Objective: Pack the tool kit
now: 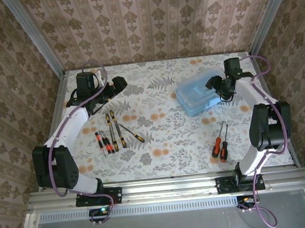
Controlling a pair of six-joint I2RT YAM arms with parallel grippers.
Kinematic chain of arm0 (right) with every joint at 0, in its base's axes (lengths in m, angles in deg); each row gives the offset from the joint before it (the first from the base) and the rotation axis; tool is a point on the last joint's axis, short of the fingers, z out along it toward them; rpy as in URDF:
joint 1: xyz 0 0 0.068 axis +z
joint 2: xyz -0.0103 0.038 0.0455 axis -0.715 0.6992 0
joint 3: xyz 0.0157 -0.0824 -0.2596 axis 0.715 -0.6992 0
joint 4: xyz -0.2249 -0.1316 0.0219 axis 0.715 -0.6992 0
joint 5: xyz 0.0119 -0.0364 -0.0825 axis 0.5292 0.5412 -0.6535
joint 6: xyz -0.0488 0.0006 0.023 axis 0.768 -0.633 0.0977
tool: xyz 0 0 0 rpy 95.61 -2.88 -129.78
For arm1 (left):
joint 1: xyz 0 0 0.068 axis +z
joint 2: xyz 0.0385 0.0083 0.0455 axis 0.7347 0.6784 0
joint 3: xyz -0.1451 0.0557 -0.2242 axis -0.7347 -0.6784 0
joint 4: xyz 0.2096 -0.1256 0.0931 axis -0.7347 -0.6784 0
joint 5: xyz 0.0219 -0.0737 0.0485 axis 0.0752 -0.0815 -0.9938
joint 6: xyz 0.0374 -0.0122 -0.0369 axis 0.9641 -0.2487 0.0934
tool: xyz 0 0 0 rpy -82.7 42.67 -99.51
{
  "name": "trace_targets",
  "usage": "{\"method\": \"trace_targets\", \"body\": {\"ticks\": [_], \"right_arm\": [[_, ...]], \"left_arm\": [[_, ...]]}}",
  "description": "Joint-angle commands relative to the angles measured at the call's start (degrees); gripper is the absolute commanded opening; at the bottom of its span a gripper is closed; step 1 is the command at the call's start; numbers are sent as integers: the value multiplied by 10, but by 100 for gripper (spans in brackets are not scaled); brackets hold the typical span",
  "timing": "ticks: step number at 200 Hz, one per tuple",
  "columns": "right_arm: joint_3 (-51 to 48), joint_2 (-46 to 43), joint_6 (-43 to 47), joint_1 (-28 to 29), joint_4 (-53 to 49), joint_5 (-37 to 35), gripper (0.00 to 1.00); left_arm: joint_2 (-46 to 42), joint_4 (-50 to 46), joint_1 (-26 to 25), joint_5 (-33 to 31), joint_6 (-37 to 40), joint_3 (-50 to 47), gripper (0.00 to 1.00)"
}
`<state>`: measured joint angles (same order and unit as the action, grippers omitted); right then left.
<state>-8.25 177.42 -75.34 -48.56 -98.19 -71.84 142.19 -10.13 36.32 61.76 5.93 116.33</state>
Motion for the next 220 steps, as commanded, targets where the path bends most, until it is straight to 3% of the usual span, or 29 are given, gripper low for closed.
{"method": "trace_targets", "body": {"ticks": [1, 60, 91, 138, 163, 189, 220], "right_arm": [[-24, -1, 64, 20, -36, 19, 68], [-46, -18, 200, 79, -54, 109, 66], [-50, -21, 258, 148, -64, 111, 66], [-51, -30, 292, 188, -56, 129, 66], [-45, -36, 277, 196, -48, 120, 68], [-57, -66, 229, 186, -10, 142, 72], [-90, -130, 164, 150, 55, 182, 76]], "left_arm": [[5, -12, -3, -1, 13, 16, 100], [5, -1, -4, 10, 14, 13, 100], [8, -8, -13, 12, 27, 18, 100], [37, -127, -69, -54, 114, 73, 100], [63, -209, -104, -126, 157, 116, 100], [82, -235, -141, -142, 192, 133, 100], [104, -276, -202, -227, 182, 167, 84]]}}
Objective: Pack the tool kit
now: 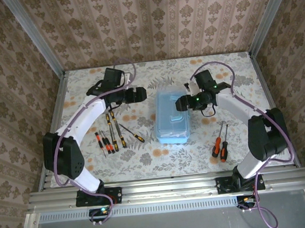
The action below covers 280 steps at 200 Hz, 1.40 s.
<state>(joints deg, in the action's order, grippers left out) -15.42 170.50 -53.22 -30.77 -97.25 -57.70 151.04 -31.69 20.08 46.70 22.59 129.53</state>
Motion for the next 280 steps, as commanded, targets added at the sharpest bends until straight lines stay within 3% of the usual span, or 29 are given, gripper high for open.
{"method": "trace_targets", "body": {"ticks": [1, 25, 57, 92, 152, 181, 231, 280], "right_arm": [[-19, -63, -59, -30, 47, 40, 77], [-62, -102, -93, -67, 74, 29, 80], [-140, -124, -139, -121, 132, 26, 84], [-198, -131, -154, -129, 182, 28, 86], [-224, -142, -151, -129, 209, 43, 88], [-230, -139, -156, -129, 222, 64, 88], [-243, -134, -164, -129, 242, 84, 88], [-251, -142, -165, -129, 243, 79, 88]], "left_arm": [[16, -61, -41, -77, 15, 36, 84], [54, -97, -80, -81, -9, 84, 89], [158, -222, -143, -117, 17, 246, 96], [235, -278, -182, -120, 19, 337, 100], [250, -286, -201, -143, -1, 321, 99], [245, -264, -201, -147, -10, 285, 92], [243, -242, -202, -107, -15, 281, 96], [255, -233, -201, -113, -25, 275, 96]]}}
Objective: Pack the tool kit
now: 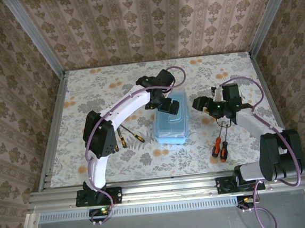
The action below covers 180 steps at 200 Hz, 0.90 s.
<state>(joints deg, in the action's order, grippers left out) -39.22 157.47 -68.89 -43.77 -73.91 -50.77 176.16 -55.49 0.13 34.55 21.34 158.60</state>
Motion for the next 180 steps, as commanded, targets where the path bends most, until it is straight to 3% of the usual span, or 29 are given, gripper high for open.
{"method": "trace_targets", "body": {"ticks": [1, 38, 67, 180], "right_arm": [[-13, -11, -8, 1, 10, 10, 88], [-17, -9, -14, 1, 16, 22, 87], [-23, -3, -29, 2, 37, 41, 87], [-110, 59, -187, 44, 292, 165, 91]], "left_arm": [[4, 5, -1, 8, -13, -16, 95], [-23, 29, 3, 29, -11, -48, 79], [-47, 75, 23, 89, -20, -90, 71], [-89, 130, 65, 126, -23, -167, 70]]}}
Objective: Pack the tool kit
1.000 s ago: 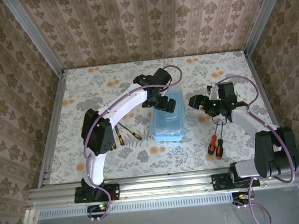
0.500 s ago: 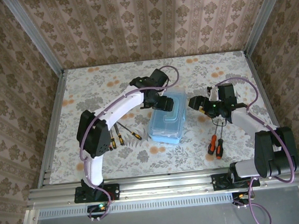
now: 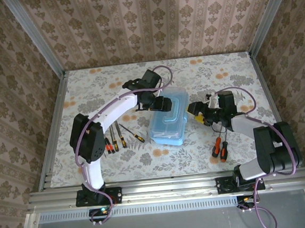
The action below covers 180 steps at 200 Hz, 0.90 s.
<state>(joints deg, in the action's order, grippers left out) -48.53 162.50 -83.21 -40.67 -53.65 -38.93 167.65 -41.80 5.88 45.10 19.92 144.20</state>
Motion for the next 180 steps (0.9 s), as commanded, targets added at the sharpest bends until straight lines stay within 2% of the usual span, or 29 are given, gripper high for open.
{"method": "trace_targets", "body": {"ticks": [1, 52, 116, 180], "right_arm": [[-18, 9, -45, 13, 91, 47, 91], [-37, -18, -58, 15, 124, 69, 100], [-38, 33, -125, 15, 236, 107, 100], [-34, 51, -119, 22, 216, 116, 100]], "left_arm": [[-5, -6, 8, 20, -9, -24, 70], [-14, 10, 17, 23, -4, -54, 70], [-24, 22, 28, 35, 2, -76, 70], [-23, 27, 32, 41, 2, -79, 70]]}}
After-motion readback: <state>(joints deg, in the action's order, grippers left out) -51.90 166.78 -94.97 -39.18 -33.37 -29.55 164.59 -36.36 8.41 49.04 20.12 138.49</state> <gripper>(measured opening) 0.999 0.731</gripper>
